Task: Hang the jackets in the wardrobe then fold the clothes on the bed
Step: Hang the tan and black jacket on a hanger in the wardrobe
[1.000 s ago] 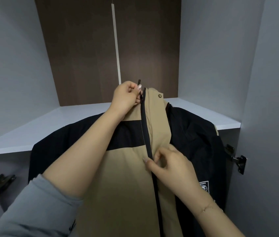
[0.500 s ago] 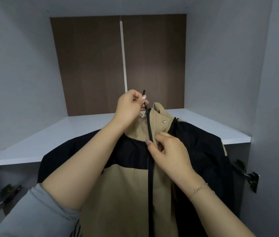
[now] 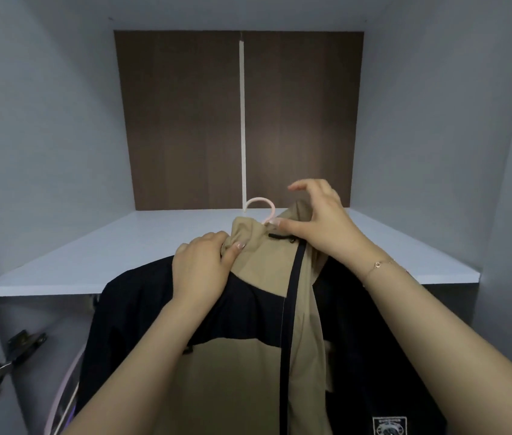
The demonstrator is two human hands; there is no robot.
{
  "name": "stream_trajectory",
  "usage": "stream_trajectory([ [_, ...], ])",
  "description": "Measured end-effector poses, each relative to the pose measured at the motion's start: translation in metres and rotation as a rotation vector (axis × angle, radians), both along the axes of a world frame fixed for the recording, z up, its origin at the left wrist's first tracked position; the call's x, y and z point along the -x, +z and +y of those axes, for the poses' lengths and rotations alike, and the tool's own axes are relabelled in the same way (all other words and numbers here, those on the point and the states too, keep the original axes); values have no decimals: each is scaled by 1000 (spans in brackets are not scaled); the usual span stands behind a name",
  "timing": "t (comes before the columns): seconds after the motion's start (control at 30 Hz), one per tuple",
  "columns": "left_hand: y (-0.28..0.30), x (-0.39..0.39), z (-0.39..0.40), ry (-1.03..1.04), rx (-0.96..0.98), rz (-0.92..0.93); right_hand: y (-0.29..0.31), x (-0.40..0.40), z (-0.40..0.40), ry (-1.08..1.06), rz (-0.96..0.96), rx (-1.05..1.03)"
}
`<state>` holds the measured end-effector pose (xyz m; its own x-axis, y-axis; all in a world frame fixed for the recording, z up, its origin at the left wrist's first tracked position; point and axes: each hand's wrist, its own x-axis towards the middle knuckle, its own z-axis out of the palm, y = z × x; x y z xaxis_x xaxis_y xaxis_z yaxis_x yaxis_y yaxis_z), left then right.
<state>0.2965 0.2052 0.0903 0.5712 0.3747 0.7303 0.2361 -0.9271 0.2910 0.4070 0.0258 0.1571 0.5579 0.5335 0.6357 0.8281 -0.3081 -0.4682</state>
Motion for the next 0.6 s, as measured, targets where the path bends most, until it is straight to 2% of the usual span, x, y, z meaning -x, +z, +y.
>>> stream_trajectory([
  [0.07, -3, 7, -4, -23, -4, -50, 5, -1, 3, 37, 36, 84],
  [0.2, -10, 31, -15, -129, 69, -149, 10, 12, -5, 31, -22, 174],
  [0.3, -27, 57, -28, -178, 60, -129, 0, 39, -15, 328, 175, 53],
  [0.4, -49, 84, -34, -241, 72, -101, -27, 73, -23, 507, 420, -136],
  [0.47, -68, 105, -35, -342, 162, -63, -51, 94, -27, 556, 563, -191],
  [0.53, -91, 128, -33, -445, 320, -26, -73, 112, -36, 523, 586, -155],
  [0.6, -116, 147, -26, -431, 467, -14, -97, 128, -45, 486, 583, -94],
])
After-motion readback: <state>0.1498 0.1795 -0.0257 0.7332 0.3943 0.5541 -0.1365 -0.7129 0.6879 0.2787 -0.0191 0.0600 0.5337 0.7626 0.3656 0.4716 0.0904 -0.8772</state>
